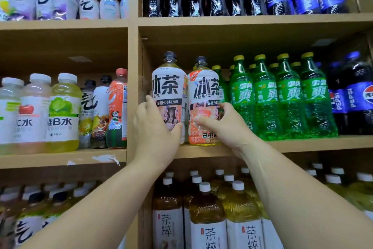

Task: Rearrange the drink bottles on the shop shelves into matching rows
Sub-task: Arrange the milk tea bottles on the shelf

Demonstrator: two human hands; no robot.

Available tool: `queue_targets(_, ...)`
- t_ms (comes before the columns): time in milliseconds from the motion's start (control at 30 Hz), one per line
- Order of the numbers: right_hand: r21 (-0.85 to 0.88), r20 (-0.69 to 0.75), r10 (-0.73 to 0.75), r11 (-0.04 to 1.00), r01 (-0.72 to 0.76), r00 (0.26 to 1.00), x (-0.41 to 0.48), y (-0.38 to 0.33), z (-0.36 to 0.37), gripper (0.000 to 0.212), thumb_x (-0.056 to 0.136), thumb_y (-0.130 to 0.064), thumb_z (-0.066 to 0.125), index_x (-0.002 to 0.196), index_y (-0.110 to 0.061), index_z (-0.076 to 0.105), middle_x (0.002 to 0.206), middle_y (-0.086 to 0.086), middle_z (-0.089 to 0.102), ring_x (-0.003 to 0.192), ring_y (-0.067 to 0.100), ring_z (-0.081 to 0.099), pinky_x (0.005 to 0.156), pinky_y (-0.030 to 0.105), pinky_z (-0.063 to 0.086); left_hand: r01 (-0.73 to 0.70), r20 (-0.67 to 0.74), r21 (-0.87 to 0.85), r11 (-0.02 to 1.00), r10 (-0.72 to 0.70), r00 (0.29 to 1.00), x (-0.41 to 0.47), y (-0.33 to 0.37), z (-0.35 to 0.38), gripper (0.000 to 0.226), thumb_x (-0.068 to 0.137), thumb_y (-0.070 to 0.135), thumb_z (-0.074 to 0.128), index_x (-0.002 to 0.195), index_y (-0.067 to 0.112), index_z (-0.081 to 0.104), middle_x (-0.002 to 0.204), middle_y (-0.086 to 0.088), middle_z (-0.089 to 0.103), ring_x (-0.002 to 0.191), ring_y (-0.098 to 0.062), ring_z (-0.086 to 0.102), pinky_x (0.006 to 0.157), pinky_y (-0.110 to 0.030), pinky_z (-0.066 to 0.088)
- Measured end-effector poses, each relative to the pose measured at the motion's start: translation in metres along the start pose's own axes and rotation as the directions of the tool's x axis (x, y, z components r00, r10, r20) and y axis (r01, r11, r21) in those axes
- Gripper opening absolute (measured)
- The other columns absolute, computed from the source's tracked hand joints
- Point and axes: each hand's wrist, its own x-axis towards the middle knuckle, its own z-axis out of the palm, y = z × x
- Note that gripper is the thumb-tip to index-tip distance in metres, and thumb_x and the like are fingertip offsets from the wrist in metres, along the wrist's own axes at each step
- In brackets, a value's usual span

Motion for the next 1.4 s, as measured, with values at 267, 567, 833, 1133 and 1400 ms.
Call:
queue_targets(267,0.154,0.058,0.043,0.987,-0.052,0.997,0.009,0.006,-0.001,0.094,0.057,-0.063,0.076,0.137,-0.024,0.045,0.121,-0.002,0.071,0.103,0.017,0.074,0.094,0.047,0.060,0.122,0.050,-0.134,0.983,-0.116,0.992,-0.002,0.011,0.002,0.079,0.092,0.049,0.069,0.153,0.024,0.027,0.143,-0.001,0.044,0.130,-0.019,0.047,0.107,-0.042,0.046)
queue_targets(567,0.157,0.070,0.016,0.987,-0.027,0.997,0.009,0.008,-0.005,0.079,0.083,-0.042,0.083,0.144,-0.019,0.039,0.125,-0.001,0.065,0.105,0.014,0.069,0.092,0.040,0.060,0.248,0.153,-0.295,0.923,-0.211,0.965,0.003,0.031,-0.015,0.063,0.094,0.024,0.073,0.145,0.030,0.037,0.124,0.014,0.058,0.115,-0.011,0.061,0.095,-0.040,0.056)
queue_targets(833,0.181,-0.034,-0.138,0.973,0.141,0.990,-0.019,-0.002,-0.007,0.068,0.082,-0.033,0.085,0.135,-0.026,0.044,0.115,-0.013,0.064,0.099,-0.005,0.061,0.085,0.021,0.050,0.112,0.038,-0.330,0.937,-0.105,0.994,-0.030,0.049,-0.038,0.055,0.091,0.018,0.076,0.135,0.036,0.049,0.126,0.018,0.065,0.117,-0.002,0.062,0.100,-0.039,0.056)
queue_targets(1133,0.285,-0.102,-0.277,0.912,0.295,0.955,-0.093,-0.017,-0.013,0.060,0.074,-0.038,0.090,0.118,-0.031,0.051,0.099,-0.021,0.066,0.091,-0.014,0.063,0.071,0.002,0.044,0.011,-0.121,-0.206,0.979,-0.036,0.992,-0.109,0.058,-0.092,0.064,0.090,0.011,0.077,0.140,0.036,0.047,0.128,0.021,0.065,0.122,0.004,0.060,0.106,-0.032,0.052)
queue_targets(1400,0.478,0.113,-0.184,0.872,0.109,0.976,-0.168,0.018,0.026,0.058,0.075,-0.033,0.089,0.121,-0.029,0.053,0.106,-0.020,0.068,0.096,-0.011,0.065,0.074,0.008,0.051,0.174,-0.210,-0.046,0.984,-0.180,0.961,-0.189,0.016,-0.166,0.065,0.092,0.009,0.074,0.146,0.029,0.045,0.132,0.019,0.063,0.122,0.002,0.060,0.105,-0.028,0.051)
